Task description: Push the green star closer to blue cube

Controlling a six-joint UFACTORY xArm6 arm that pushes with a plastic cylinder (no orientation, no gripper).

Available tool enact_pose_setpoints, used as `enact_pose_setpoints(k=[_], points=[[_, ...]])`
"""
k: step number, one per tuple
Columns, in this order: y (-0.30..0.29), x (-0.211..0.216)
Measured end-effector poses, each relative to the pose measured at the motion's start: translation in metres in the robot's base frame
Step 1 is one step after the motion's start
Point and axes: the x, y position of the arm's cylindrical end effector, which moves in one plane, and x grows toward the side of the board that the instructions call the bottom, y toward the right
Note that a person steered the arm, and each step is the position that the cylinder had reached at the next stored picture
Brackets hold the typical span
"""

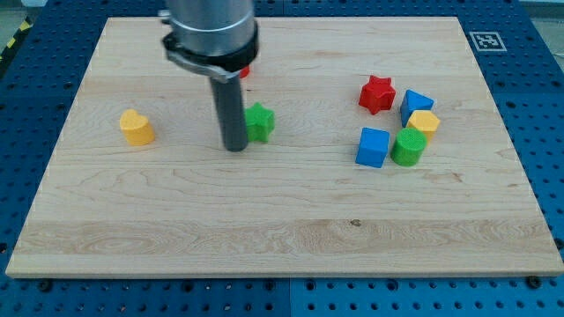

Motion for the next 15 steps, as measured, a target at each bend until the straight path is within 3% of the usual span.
enact_pose_setpoints(k=[1, 2, 3, 6, 7, 8, 10, 12, 14, 15], points=[[0.012, -0.029], [-0.014, -0.029], [-0.028, -0.06], [0.039, -0.036], [0.039, -0.075], [0.045, -0.085], [0.052, -0.047], [0.077, -0.041], [0.025, -0.033], [0.055, -0.021]])
